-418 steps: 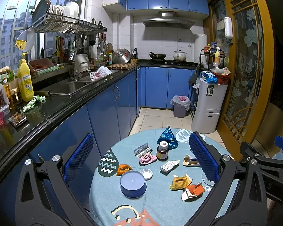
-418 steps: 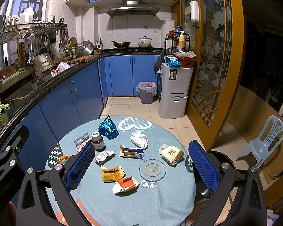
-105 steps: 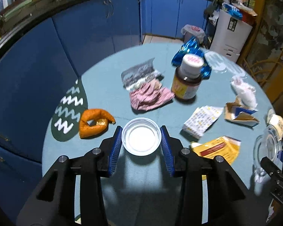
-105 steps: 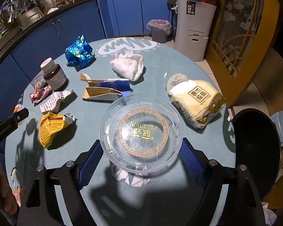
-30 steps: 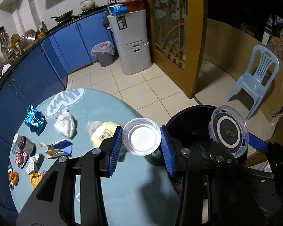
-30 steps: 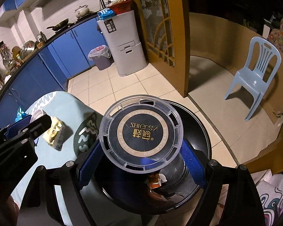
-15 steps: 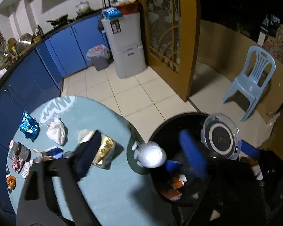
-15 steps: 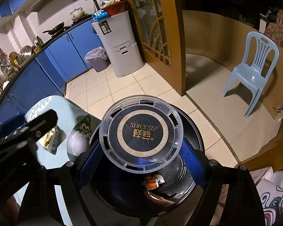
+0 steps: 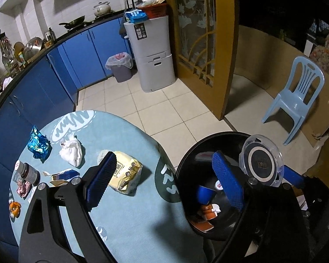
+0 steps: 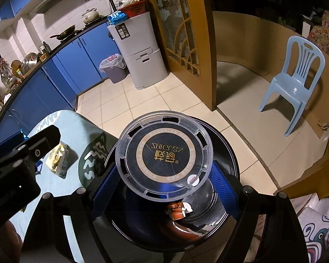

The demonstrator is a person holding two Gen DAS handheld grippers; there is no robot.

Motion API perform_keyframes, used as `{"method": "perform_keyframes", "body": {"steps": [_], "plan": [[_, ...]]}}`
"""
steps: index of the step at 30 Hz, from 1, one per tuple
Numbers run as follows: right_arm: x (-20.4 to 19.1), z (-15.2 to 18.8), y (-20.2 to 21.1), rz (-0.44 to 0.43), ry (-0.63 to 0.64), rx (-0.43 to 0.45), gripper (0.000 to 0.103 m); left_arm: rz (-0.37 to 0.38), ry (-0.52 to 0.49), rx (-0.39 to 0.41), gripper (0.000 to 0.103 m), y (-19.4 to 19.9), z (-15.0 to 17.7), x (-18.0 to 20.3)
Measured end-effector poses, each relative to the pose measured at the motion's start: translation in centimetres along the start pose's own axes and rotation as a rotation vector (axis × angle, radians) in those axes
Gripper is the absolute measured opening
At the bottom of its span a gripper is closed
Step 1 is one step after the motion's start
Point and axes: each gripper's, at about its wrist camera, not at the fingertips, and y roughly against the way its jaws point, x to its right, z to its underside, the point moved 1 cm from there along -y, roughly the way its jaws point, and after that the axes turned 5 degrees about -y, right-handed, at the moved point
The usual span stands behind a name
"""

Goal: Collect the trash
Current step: 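Carry the clear lid and white cap over the black bin, then open both tools to drop the lid and cap into the bin, then move both tools back over the table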

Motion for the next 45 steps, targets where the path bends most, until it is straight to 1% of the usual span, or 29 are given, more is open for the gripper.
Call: {"method": "perform_keyframes", "body": {"steps": [8, 9, 10, 11, 21, 25, 30, 32, 40, 45], "plan": [[-0.3, 0.1, -0.2, -0.001, 0.006, -0.006, 0.082, -0.003, 0.002, 0.000, 0.088, 0.1, 0.2, -0.3], [-0.3, 0.1, -0.2, -0.002, 0.007, -0.006, 0.086, -0.003, 0.002, 0.000, 0.088, 0.1, 0.2, -0.3], [-0.4, 0.1, -0.2, -0.009, 0.010, -0.002, 0.092, -0.002, 0.003, 0.000, 0.088, 0.1, 0.2, -0.3], [-0.5, 0.1, -0.1, -0.011, 0.013, 0.001, 0.093, -0.003, 0.004, 0.001, 0.088, 0.1, 0.2, -0.4], [-1.3, 0.1, 0.3, -0.026, 0.028, 0.007, 0.094, -0.017, 0.021, 0.007, 0.088, 0.7, 0.5, -1.4], [-2.4, 0.3, 0.4, -0.035, 0.049, 0.003, 0.094, -0.036, 0.035, 0.008, 0.088, 1.0, 0.8, -2.5], [-4.2, 0.5, 0.3, -0.052, 0.087, -0.008, 0.094, -0.065, 0.073, 0.005, 0.088, 1.5, 1.6, -4.8], [-5.2, 0.8, 0.2, -0.062, 0.106, -0.013, 0.094, -0.087, 0.096, 0.003, 0.088, 1.6, 2.2, -6.2], [-9.5, 1.5, -0.9, -0.099, 0.188, -0.041, 0.094, -0.155, 0.186, -0.040, 0.088, 1.5, 4.6, -11.7], [-11.9, 1.8, -1.6, -0.116, 0.234, -0.056, 0.094, -0.183, 0.230, -0.066, 0.088, 1.4, 6.1, -14.3]]}}
